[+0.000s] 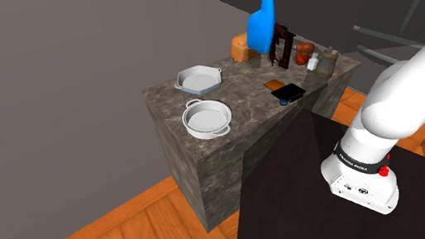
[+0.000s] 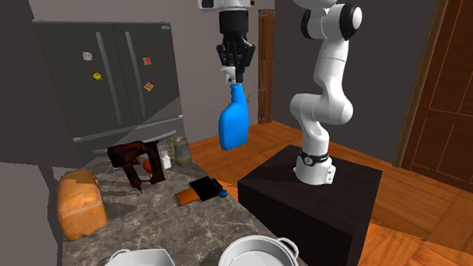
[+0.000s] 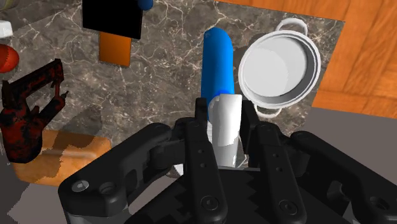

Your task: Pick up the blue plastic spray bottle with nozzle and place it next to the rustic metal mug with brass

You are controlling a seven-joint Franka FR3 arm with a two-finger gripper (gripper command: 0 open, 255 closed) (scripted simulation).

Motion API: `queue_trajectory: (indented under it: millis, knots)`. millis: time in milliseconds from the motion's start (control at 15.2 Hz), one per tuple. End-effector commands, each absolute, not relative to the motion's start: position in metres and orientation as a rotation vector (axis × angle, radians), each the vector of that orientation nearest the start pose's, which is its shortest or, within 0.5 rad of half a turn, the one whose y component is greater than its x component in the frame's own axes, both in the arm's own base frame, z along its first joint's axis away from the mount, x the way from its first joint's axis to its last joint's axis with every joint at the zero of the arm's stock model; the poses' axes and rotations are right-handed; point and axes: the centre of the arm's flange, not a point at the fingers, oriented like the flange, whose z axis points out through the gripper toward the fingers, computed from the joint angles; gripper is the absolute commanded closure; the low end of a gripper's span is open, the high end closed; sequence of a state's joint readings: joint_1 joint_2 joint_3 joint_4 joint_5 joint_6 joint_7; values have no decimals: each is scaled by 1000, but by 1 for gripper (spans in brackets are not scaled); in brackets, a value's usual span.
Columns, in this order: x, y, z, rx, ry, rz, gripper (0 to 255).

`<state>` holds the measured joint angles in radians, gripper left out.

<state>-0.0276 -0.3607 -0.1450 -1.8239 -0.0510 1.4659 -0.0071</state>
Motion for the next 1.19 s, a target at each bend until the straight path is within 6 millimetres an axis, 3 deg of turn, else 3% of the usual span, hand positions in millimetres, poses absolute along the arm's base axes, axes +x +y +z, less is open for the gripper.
queue_trajectory:
  millis: [0,1122]
  knots:
    - [411,-117,672,-3131,252,1,255]
    - [343,-331,673,-3131,252,1,255]
